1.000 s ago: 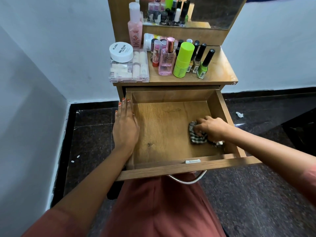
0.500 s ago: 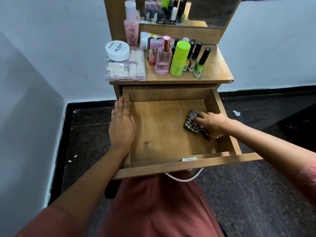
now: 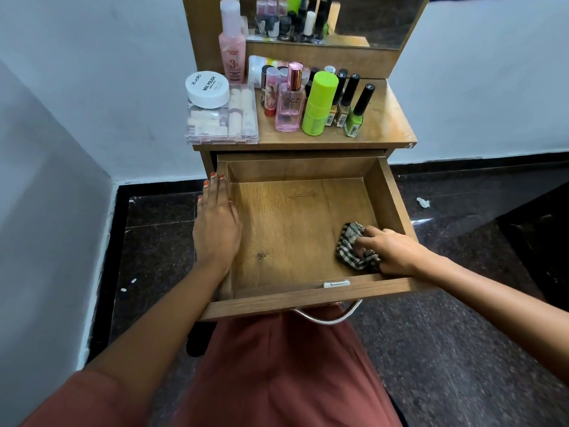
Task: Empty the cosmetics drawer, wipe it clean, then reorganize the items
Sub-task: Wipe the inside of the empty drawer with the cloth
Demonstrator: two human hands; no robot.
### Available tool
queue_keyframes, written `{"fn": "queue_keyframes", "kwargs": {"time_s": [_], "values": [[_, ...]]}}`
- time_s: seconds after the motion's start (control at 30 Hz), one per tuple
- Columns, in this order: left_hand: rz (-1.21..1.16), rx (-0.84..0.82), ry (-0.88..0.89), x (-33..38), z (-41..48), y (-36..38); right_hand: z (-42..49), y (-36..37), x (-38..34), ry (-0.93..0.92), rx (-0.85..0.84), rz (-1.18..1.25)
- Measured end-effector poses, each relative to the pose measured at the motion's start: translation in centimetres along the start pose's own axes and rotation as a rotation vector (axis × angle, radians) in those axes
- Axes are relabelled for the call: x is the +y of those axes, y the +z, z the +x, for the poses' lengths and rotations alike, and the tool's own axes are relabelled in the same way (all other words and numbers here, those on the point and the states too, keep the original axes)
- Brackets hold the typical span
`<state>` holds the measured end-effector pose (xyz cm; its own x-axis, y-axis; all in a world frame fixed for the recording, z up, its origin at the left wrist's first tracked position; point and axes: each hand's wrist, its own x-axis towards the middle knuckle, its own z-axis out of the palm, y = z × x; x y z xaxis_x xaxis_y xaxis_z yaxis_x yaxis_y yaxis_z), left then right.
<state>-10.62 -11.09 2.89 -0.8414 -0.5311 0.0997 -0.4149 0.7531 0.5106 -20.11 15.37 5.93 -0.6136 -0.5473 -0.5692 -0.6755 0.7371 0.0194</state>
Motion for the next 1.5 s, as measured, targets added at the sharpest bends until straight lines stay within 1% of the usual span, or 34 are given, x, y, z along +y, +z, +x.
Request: {"fn": "queue_keyframes", "kwargs": {"time_s": [0.17,0.27,0.4,0.5,0.6,0.77,0.87,0.97,1.1,1.23,1.5], "values": [[0.006,0.0,-0.004,0.1,0.0,0.1,0.6,0.2,-0.8,-0.065,0.055,0.207],[0.006,0.005,-0.001,0.2,-0.1,0.1,1.5,0.1,-2.4,-0.138,0.081,0.316],[0.017,0.01,0.005,-0.2,0.0,0.0,2.7,0.2,-5.2,-0.202,0.111,0.374],[0.015,0.013,0.01,-0.1,0.0,-0.1,2.6,0.2,-5.0,-0.202,0.098,0.358],[0.008,0.013,0.013,0.0,-0.1,-0.1,2.2,0.5,-3.2,-0.17,0.041,0.323],[0.015,0.008,0.013,-0.2,-0.2,-0.1,0.8,0.1,0.4,-0.039,-0.097,0.123],[0.009,0.007,0.015,-0.1,-0.3,0.1,0.3,0.0,0.4,-0.01,-0.123,0.032],[0.003,0.009,0.008,0.0,-0.4,0.2,0.5,-0.1,-0.2,-0.032,-0.085,-0.062],[0.0,0.022,0.011,0.0,-0.2,0.1,0.8,-0.4,-0.1,-0.06,-0.008,-0.127],[-0.002,0.016,0.006,0.0,-0.1,0.0,1.7,-1.6,0.2,-0.05,0.045,-0.181],[0.018,0.009,0.002,-0.2,-0.1,0.1,4.9,-3.8,1.0,-0.033,0.14,-0.194]]}}
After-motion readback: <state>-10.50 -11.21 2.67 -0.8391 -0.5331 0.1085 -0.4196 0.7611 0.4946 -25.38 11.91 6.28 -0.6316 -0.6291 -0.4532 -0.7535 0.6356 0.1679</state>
